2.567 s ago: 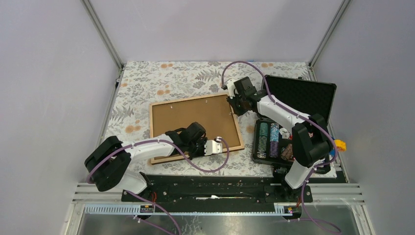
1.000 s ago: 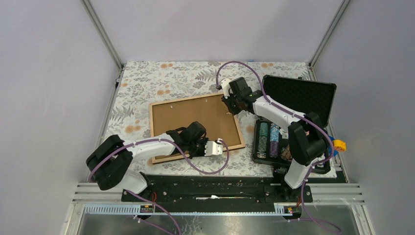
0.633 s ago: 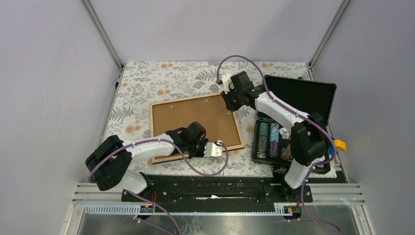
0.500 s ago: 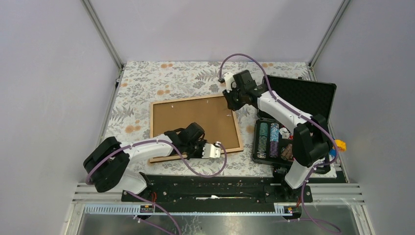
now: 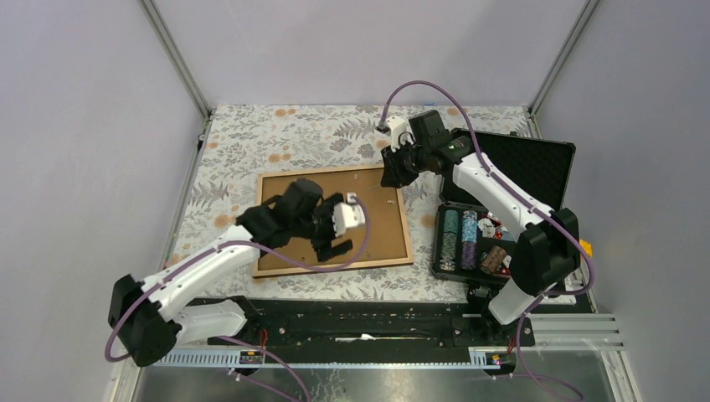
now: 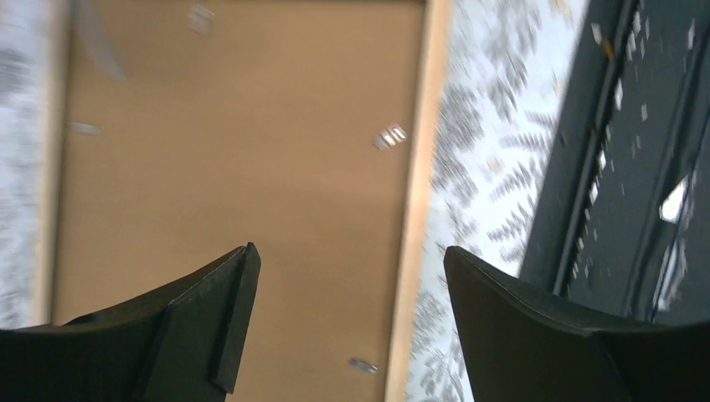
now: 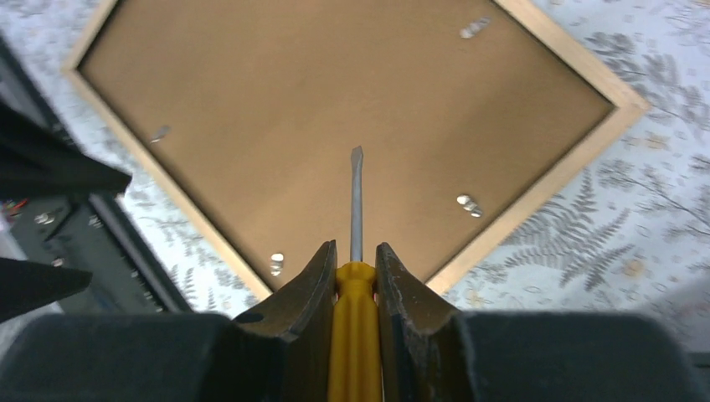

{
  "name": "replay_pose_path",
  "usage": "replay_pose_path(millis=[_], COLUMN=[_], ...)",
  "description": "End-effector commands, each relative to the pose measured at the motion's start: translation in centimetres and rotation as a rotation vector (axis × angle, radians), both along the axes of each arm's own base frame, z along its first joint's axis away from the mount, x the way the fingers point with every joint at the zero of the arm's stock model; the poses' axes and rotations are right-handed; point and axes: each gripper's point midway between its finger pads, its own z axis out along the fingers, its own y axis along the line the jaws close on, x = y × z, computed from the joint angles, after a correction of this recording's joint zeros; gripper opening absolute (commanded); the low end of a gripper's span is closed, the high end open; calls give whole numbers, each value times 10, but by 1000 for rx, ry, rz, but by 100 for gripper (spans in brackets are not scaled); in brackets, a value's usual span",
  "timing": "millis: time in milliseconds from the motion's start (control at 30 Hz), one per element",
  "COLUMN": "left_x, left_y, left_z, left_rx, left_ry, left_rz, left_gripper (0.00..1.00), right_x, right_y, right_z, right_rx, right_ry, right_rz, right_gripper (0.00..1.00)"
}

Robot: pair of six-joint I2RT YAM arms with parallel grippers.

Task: Take the photo out of the frame

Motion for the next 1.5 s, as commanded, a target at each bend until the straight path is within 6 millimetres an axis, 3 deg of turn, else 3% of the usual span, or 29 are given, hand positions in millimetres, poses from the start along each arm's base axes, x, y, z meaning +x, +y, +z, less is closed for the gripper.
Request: replay_pose_path(millis=[0,100,200,400,700,1133,1467], left_x=[31,35,42,53,60,62,56], left_y=[-10,-9,-7,-7,-16,-28,-43], left_z=[76,98,105,84,70,55,56], left_rx=[-186,-226,-223,-143,-95,-66,-110], left_ry=[-72,-116,-144,-135,-103,-77,-3], left_rz=[163,176,206,220,226,184,164], left_gripper=[88,87,87,79,70,47,12], right_x=[-33,-48,-62,-82,-104,-115,-119], right_y=[20,26,32,41,52,62,67], right_z=[41,40,41,40,30,22,21], right_rx=[163,207,253,308,339,336,339], right_ry=[52,116,176,258,349,401,426], right_rz=[130,193,249,319,389,420,431], right_gripper=[0,0,0,0,0,0,0])
